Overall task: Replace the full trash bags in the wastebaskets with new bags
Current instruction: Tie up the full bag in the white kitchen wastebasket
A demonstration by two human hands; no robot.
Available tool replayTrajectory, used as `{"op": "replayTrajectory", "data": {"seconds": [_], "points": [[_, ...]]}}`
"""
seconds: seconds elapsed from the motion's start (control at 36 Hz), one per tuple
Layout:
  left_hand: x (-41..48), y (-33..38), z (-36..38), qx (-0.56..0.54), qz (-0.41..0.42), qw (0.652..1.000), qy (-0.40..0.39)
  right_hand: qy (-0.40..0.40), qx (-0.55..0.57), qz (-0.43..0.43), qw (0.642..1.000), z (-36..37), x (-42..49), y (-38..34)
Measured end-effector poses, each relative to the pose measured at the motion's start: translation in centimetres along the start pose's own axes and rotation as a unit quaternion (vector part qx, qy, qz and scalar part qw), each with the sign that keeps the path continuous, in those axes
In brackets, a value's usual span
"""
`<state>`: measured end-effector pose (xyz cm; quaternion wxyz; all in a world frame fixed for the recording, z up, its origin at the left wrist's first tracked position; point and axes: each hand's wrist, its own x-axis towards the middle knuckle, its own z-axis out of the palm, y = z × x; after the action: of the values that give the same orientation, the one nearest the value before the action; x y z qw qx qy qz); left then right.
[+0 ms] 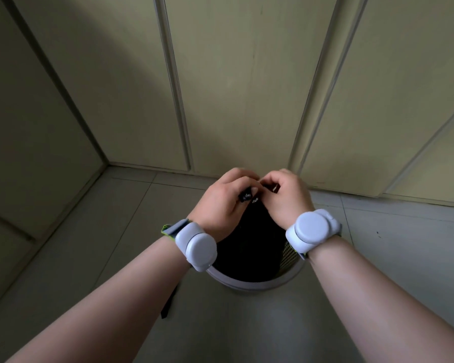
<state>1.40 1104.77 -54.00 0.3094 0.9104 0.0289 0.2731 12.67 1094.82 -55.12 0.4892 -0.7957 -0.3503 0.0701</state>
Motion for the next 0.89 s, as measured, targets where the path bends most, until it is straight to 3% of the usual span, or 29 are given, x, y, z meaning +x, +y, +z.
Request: {"op": "replayTrajectory", "data": {"seconds": [0.11,0.22,0.31,0.36,0.69,0.78,0.89], "points": [[-0.4,-0.2,0.0,0.012,0.024,1.0,0.001,-0.018,0.027,-0.02,0.999,-0.2,0.2,0.1],[-0.8,-0.2,0.2,0.044,0.042,0.998,0.006,-0.088,0.129,0.049,0.987,0.0,0.0,0.1],[-1.0,-0.3,0.2,0.062,0.051,0.997,0.011,-0.12,0.346,0.167,0.916,-0.3,-0.3,-0.6],[-1.1,-0.3,0.3,0.076,0.059,0.995,0.008,-0.113,0.411,0.195,0.883,-0.6,-0.2,-0.5],[-1.2,-1.0,1.3,0.153,0.139,0.978,-0.001,-0.17,0.452,0.224,0.847,-1.5,0.1,-0.1],[-1.1,-1.5,1.2,0.202,0.148,0.968,-0.001,-0.14,0.437,0.211,0.863,-1.7,0.1,-0.2],[-0.8,-0.7,1.3,0.139,0.139,0.98,0.027,-0.101,0.416,0.204,0.88,-1.4,0.6,-0.4]]}}
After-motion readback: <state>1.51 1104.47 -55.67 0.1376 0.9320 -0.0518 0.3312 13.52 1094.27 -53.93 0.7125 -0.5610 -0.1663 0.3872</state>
